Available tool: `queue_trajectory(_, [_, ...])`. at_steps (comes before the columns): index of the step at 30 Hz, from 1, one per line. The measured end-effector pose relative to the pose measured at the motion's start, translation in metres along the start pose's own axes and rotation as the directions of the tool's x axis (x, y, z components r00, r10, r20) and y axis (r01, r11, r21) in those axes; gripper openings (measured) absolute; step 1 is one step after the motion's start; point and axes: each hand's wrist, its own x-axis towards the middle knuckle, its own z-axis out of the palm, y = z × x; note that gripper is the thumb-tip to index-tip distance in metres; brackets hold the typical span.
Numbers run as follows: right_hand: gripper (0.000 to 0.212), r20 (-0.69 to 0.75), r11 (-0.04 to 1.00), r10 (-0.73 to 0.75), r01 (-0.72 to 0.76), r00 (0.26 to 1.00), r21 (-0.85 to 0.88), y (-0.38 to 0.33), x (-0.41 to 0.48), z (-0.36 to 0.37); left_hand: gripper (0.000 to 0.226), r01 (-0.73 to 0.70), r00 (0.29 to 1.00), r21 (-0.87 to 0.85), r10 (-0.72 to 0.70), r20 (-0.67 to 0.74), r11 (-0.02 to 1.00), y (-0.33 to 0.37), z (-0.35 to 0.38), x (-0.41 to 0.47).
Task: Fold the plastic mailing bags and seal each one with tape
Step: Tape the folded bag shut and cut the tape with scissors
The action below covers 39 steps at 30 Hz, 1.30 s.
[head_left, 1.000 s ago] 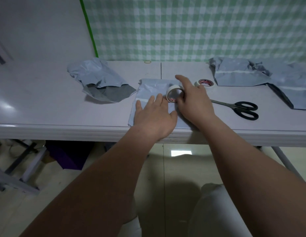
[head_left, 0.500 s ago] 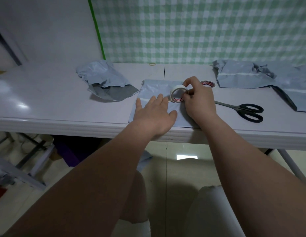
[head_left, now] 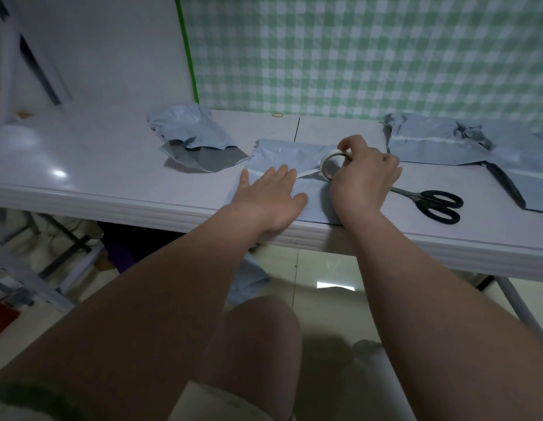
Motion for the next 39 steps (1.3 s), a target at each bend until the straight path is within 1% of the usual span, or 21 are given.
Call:
queue_trajectory(3, [0.040,0.013,0.999,0.015,-0.016,1.000,0.033,0.001,0.002,0.000,0.060,-0.003,1.000,0.002,0.003,-0.003,1.000,0.000,0.001,0.001])
queue_trajectory(5, [0.041,0.028,0.999,-0.001,0.000,1.000,0.046,0.003,0.003,0.001,0.060,0.003,1.000,0.003,-0.003,0.006,1.000,0.000,0.001,0.002])
queue_trajectory(9, [0.043,0.034,0.999,-0.041,0.041,0.999,0.015,0.005,0.005,0.002,0.060,0.008,1.000,0.017,-0.008,0.016,1.000,0.001,-0.001,0.000])
queue_trajectory(14, [0.045,0.041,0.998,-0.059,0.058,0.997,0.022,0.009,0.005,0.007,0.058,0.024,0.999,0.027,-0.025,0.035,0.999,0.007,-0.003,-0.002])
queue_trajectory(19, [0.050,0.107,0.993,-0.121,0.121,0.987,0.009,0.018,0.008,0.007,0.057,0.052,0.997,0.064,-0.056,0.059,0.997,0.015,-0.004,-0.002])
queue_trajectory(24, [0.043,0.192,0.989,-0.142,0.134,0.971,0.056,0.024,0.010,0.008,0.057,0.063,0.996,0.106,-0.069,0.061,0.992,0.021,-0.004,-0.003])
queue_trajectory(30, [0.043,0.264,0.982,-0.189,0.175,0.946,0.075,0.025,0.013,-0.002,0.060,0.052,0.995,0.154,-0.064,0.073,0.987,0.025,-0.007,-0.001])
queue_trajectory(33, [0.038,0.298,0.983,-0.182,0.173,0.937,0.057,0.025,0.013,-0.010,0.062,0.014,0.998,0.158,-0.025,0.065,0.987,0.026,-0.010,0.003])
queue_trajectory(37, [0.031,0.306,0.985,-0.171,0.156,0.937,0.072,0.024,0.012,-0.014,0.062,-0.141,0.990,0.088,0.141,0.002,0.986,0.028,-0.011,0.009])
queue_trajectory(39, [0.030,0.304,0.986,-0.167,0.153,0.938,0.071,0.023,0.012,-0.014,0.063,-0.174,0.984,0.055,0.176,-0.031,0.983,0.027,-0.004,0.008])
